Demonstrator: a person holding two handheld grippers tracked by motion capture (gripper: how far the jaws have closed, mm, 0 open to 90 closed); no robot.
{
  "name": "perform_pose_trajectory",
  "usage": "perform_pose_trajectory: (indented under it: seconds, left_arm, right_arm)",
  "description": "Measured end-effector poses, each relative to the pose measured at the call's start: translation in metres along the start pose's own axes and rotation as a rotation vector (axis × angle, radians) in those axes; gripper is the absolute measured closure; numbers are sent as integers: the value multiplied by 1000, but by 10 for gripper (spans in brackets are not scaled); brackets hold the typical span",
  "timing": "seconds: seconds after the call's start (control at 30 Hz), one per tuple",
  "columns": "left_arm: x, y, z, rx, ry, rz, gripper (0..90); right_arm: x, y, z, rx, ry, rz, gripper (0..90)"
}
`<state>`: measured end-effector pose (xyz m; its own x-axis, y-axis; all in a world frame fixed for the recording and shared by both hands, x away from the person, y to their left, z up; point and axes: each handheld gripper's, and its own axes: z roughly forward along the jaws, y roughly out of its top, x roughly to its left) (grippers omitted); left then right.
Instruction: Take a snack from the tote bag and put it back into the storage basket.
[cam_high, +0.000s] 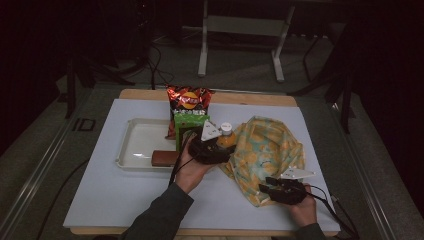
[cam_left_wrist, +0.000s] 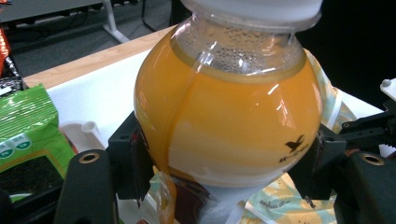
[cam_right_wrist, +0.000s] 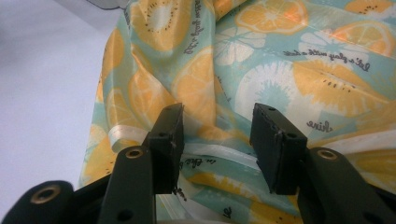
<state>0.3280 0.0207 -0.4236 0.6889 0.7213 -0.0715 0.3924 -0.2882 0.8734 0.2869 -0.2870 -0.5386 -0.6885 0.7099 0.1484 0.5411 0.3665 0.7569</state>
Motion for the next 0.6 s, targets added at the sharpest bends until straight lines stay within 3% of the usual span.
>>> perform_pose_trajectory:
  seconds: [0.6]
  left_arm:
    - [13, -5, -8, -5, 31, -24, 329]
  right_arm:
    - [0, 0, 0, 0, 0, -1, 542]
